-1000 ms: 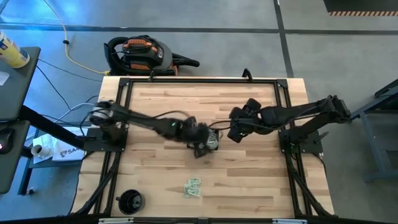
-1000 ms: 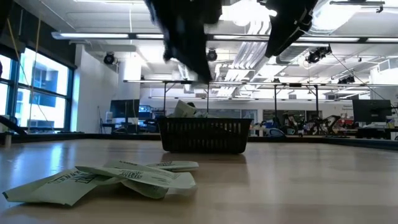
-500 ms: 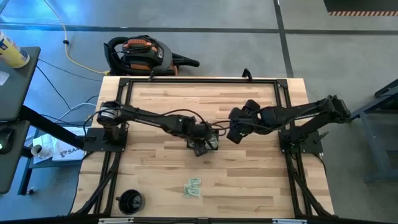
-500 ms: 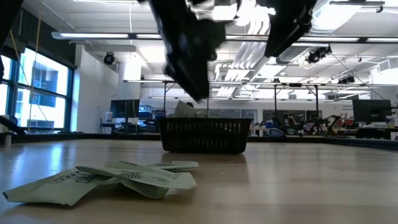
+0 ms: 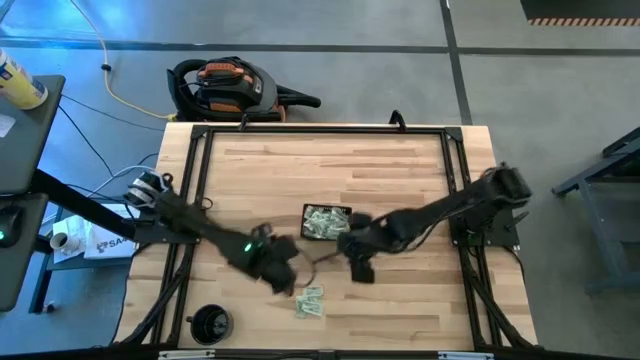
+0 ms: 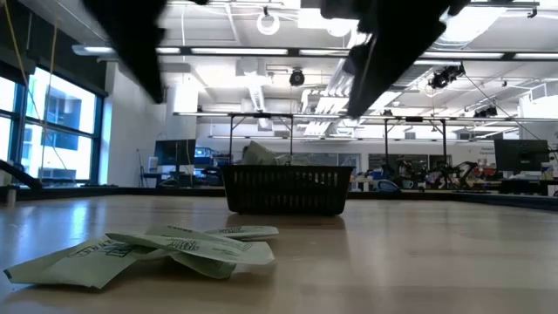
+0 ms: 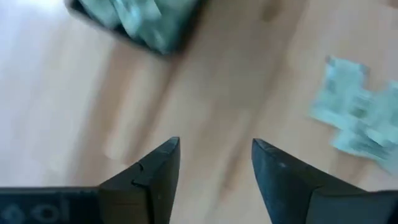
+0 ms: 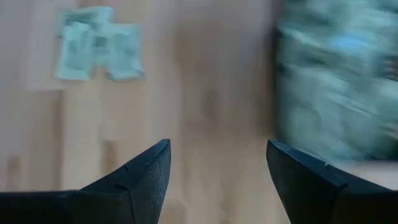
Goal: Pick and place Stevia / Truvia into bins
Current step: Put the green stevia packet into the black basket
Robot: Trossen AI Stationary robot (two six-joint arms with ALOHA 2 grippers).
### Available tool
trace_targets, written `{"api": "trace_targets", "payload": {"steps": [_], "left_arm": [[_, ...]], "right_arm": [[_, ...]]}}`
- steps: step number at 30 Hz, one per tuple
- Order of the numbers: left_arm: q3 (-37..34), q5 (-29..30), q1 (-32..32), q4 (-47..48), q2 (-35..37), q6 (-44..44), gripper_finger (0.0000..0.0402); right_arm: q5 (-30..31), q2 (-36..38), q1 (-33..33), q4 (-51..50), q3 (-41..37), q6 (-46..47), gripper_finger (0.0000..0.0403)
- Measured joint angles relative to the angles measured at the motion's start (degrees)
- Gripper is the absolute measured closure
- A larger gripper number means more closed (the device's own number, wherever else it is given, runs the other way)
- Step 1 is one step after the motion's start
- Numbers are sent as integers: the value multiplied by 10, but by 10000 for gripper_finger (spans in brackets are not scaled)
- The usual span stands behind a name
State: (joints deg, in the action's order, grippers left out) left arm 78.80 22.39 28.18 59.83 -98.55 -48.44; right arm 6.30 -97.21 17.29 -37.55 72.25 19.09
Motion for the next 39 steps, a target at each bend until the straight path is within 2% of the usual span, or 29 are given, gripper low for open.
{"api": "trace_targets", "payload": {"steps": [5,11,17,22,28,31,35,37,39], "left_arm": [[-37,11,79,-3,6,-177,188],[-45,41,141,2,6,-309,192],[-45,60,150,3,6,-356,191],[-45,62,150,3,6,-359,190],[-45,69,150,6,6,-358,190],[-45,70,150,14,6,-358,190],[-45,69,150,29,6,-358,190],[-45,69,150,39,6,-358,190],[-44,69,150,40,6,-358,190]], "right_arm": [[-18,-82,34,137,0,7,149],[-9,-145,58,244,0,30,149],[8,-195,76,358,0,16,149],[24,-224,78,365,0,14,161],[51,-265,76,410,2,-3,231],[51,-274,71,413,3,7,288],[14,-256,52,399,2,3,380],[13,-235,40,377,-1,0,392],[35,-204,23,347,-4,15,384]]}}
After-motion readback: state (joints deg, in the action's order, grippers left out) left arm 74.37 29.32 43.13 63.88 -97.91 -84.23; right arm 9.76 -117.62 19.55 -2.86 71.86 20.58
